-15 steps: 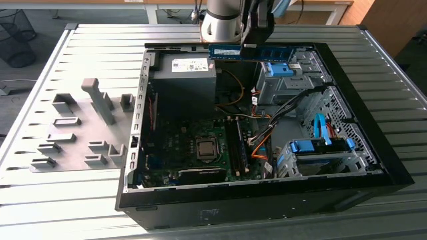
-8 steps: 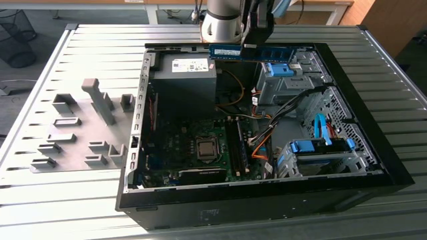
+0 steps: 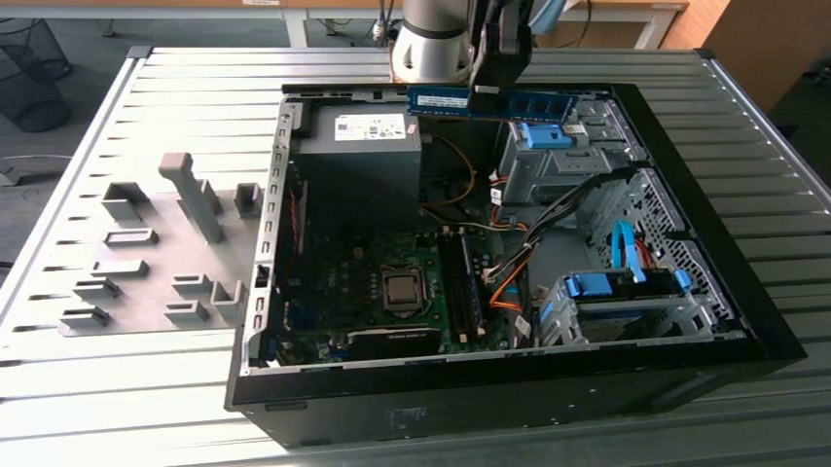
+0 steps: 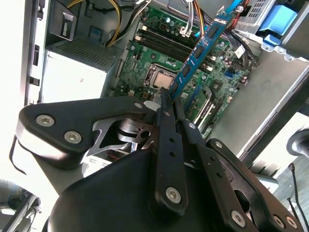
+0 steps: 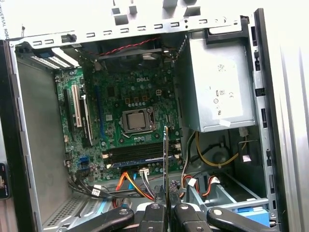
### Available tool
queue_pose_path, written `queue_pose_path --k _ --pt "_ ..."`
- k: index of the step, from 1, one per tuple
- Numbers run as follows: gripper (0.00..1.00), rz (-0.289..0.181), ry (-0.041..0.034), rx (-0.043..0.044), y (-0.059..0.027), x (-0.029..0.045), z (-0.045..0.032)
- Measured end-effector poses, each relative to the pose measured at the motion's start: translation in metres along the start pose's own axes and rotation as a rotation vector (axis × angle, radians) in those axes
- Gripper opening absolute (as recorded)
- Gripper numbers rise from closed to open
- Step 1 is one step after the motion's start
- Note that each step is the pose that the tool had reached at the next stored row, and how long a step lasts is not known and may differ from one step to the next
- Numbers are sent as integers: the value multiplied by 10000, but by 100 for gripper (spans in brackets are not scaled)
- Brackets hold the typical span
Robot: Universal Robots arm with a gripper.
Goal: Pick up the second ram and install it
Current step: 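Insert the second ram into the second slot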
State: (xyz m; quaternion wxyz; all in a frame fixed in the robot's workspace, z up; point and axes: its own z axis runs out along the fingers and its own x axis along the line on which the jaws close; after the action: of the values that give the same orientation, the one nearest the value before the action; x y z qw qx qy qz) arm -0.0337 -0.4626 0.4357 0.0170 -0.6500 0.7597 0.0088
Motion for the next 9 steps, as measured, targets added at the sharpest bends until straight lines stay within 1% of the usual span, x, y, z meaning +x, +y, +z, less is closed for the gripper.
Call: queue_pose_path --k 9 --pt "14 237 2 9 0 0 1"
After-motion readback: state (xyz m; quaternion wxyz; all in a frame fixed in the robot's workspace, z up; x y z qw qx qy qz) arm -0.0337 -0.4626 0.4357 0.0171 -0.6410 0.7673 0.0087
